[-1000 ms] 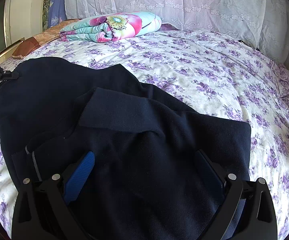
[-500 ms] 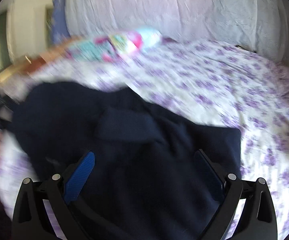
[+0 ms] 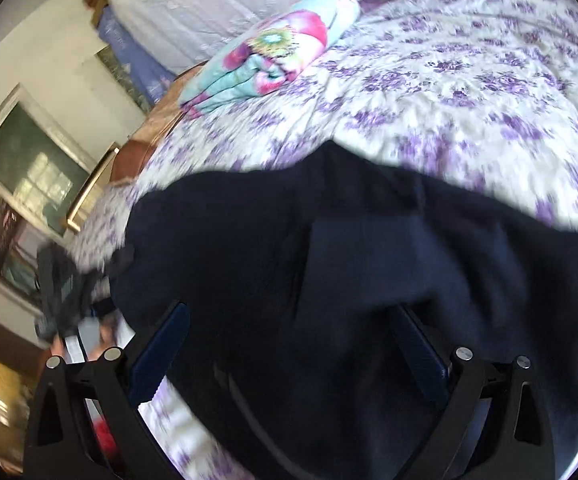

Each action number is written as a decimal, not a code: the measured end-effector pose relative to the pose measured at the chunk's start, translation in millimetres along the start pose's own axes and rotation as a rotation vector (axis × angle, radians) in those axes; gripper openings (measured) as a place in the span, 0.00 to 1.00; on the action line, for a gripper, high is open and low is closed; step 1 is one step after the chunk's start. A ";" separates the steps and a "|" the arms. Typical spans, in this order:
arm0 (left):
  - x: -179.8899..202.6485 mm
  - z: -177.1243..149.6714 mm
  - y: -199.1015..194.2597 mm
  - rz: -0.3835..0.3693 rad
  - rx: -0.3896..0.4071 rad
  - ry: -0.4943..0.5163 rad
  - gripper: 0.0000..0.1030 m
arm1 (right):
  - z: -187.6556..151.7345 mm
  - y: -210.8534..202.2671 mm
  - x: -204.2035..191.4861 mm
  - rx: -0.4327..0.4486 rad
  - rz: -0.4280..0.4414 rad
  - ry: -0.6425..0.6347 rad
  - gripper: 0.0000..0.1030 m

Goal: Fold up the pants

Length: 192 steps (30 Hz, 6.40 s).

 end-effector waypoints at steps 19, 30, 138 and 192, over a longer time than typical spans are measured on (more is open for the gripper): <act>1.0 -1.7 -2.0 -0.026 0.007 0.002 0.92 | 20.5 33.2 3.7 -0.106 -0.070 -0.076 0.97; 1.9 -4.4 1.1 -0.012 -0.005 0.018 0.93 | -27.9 -7.5 7.6 0.065 -0.130 -0.133 0.97; 304.4 -161.0 45.6 0.208 -0.047 1.006 0.94 | 22.8 -95.8 216.1 0.322 -0.284 0.170 0.97; 125.8 -94.9 70.9 0.288 -0.121 0.458 0.96 | -37.7 -83.6 109.3 0.374 -0.463 -0.328 0.97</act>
Point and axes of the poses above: each gripper's, at about its wrist camera, not at the fingertips, and y roughly the way its jaws point, x to its right, z to its top, the point moved 8 cm from there along y, roughly the way its jaws point, and after that the axes turned 7 degrees about -z, right-handed, at the moved point
